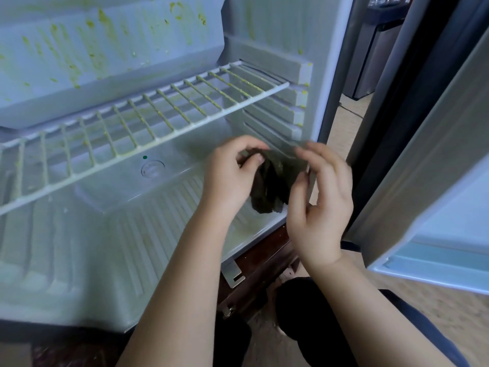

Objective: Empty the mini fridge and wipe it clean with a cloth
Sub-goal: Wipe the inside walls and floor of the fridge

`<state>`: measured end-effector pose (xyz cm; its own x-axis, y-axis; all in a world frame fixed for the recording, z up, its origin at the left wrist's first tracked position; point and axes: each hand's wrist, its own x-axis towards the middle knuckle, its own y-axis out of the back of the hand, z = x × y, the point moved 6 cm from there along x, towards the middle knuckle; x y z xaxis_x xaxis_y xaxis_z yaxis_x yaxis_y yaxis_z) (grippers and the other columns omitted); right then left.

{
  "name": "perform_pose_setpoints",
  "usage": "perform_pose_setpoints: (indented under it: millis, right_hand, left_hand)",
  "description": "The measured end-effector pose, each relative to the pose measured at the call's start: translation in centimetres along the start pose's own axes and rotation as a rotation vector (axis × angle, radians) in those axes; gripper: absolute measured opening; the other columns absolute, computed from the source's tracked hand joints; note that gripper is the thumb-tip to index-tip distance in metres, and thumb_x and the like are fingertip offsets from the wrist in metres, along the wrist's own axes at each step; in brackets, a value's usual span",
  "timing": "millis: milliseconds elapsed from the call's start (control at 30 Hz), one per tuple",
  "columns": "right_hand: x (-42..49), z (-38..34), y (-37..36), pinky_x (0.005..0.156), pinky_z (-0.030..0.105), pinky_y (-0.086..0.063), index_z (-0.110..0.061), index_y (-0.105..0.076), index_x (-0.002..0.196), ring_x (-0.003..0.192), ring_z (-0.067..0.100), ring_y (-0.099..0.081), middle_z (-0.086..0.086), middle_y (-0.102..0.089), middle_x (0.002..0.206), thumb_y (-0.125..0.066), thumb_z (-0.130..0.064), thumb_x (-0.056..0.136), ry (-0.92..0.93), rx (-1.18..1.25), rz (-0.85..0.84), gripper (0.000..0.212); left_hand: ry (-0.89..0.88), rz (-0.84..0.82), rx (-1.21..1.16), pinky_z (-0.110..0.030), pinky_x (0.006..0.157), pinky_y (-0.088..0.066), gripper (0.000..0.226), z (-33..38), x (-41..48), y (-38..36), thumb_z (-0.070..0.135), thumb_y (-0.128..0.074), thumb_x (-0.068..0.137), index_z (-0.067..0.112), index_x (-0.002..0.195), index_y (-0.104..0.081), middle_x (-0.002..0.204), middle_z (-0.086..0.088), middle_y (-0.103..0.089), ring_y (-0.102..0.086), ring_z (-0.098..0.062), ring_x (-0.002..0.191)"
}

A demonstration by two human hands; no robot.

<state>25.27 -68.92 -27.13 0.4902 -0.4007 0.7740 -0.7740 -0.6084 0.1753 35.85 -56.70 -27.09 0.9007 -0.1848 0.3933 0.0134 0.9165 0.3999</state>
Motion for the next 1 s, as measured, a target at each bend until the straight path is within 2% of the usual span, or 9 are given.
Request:
perform_pose_setpoints:
  millis: [100, 200, 300, 433, 567, 700, 800, 900, 1000]
  right_hand:
    - [-0.3, 0.4, -1.0, 0.095, 0.023, -0.041, -0.003, -0.064, 0.110, 0.106, 0.021, -0.057, 0.005, -0.064, 0.110, -0.055, 0.007, 0.084, -0.013, -0.033, -0.126, 0.030]
    - [-1.0, 2.9, -3.0, 0.093, 0.026, -0.044, -0.014, -0.055, 0.125, 0.110, 0.014, -0.056, -0.003, -0.061, 0.118, -0.065, -0.018, 0.087, -0.300, -0.051, -0.394, 0.040]
    - [-2.3, 3.7, -4.6, 0.082, 0.019, -0.042, -0.023, -0.052, 0.128, 0.109, 0.011, -0.059, -0.006, -0.064, 0.115, -0.066, -0.042, 0.084, -0.352, -0.114, -0.631, 0.050]
    - [-3.0, 2.6, -5.5, 0.090, 0.018, -0.042, -0.024, -0.052, 0.131, 0.113, 0.007, -0.054, -0.007, -0.063, 0.119, -0.067, -0.051, 0.081, -0.331, -0.081, -0.746, 0.059]
    - [-3.5, 0.7, -5.8, 0.090, 0.027, -0.046, -0.023, -0.052, 0.125, 0.107, 0.008, -0.057, -0.009, -0.065, 0.113, -0.058, -0.071, 0.072, -0.337, 0.012, -0.733, 0.072]
    - [-3.5, 0.7, -5.7, 0.071, 0.033, -0.049, -0.019, -0.063, 0.103, 0.087, 0.018, -0.063, -0.004, -0.069, 0.091, -0.068, -0.045, 0.082, -0.291, -0.127, -0.623, 0.033]
    - [-2.4, 1.9, -5.4, 0.064, 0.026, -0.047, -0.025, -0.067, 0.093, 0.072, 0.010, -0.062, -0.008, -0.069, 0.080, -0.069, -0.030, 0.085, -0.362, -0.060, -0.607, 0.009]
    - [-1.8, 2.7, -4.9, 0.070, 0.021, -0.050, -0.032, -0.067, 0.089, 0.074, 0.004, -0.063, -0.015, -0.068, 0.077, -0.071, -0.030, 0.085, -0.438, 0.069, -0.627, 0.005]
    - [-1.7, 2.8, -4.7, 0.065, 0.023, -0.050, -0.026, -0.067, 0.082, 0.069, 0.007, -0.064, -0.012, -0.067, 0.072, -0.068, -0.023, 0.089, -0.503, 0.205, -0.603, 0.007]
  left_hand:
    - [0.062, 0.002, -0.140, -0.037, 0.073, -0.057, 0.027, 0.0, -0.2, 1.4, 0.012, -0.058, 0.078, 0.037, 0.076, -0.067, 0.077, 0.012, -0.070, -0.066, -0.013, 0.076]
    - [0.134, 0.038, -0.214, -0.037, 0.073, -0.056, 0.023, -0.5, -0.3, 2.6, 0.016, -0.057, 0.077, 0.037, 0.077, -0.068, 0.081, 0.009, -0.070, -0.065, -0.017, 0.080]
    - [0.143, 0.066, -0.236, -0.039, 0.078, -0.057, 0.017, -0.6, -0.4, 3.8, 0.018, -0.058, 0.079, 0.031, 0.083, -0.068, 0.081, 0.008, -0.069, -0.066, -0.016, 0.082]
    - [0.185, 0.129, -0.260, -0.035, 0.076, -0.055, 0.011, -0.8, -0.6, 5.2, 0.019, -0.062, 0.083, 0.029, 0.081, -0.067, 0.076, 0.011, -0.069, -0.064, -0.009, 0.076]
    - [0.192, 0.178, -0.217, -0.039, 0.071, -0.051, 0.008, -0.8, -0.9, 6.2, 0.031, -0.065, 0.076, 0.025, 0.073, -0.068, 0.072, 0.002, -0.068, -0.062, -0.018, 0.068]
    - [0.184, 0.154, -0.151, -0.024, 0.070, -0.050, 0.005, -0.7, -1.1, 6.6, 0.027, -0.066, 0.077, 0.024, 0.074, -0.068, 0.070, 0.009, -0.070, -0.064, -0.006, 0.069]
    - [0.206, 0.175, -0.127, -0.023, 0.062, -0.051, 0.014, -1.3, -1.1, 7.5, 0.020, -0.069, 0.085, 0.027, 0.073, -0.068, 0.068, 0.009, -0.068, -0.062, -0.006, 0.066]
    - [0.273, 0.228, -0.129, -0.037, 0.076, -0.056, 0.008, -2.8, -1.0, 9.2, 0.032, -0.070, 0.079, 0.025, 0.076, -0.073, 0.074, 0.006, -0.071, -0.066, -0.014, 0.074]
    - [0.293, 0.224, -0.056, -0.051, 0.089, -0.053, 0.024, -3.6, -0.9, 10.4, 0.040, -0.070, 0.075, 0.020, 0.087, -0.074, 0.087, -0.002, -0.073, -0.069, -0.029, 0.088]
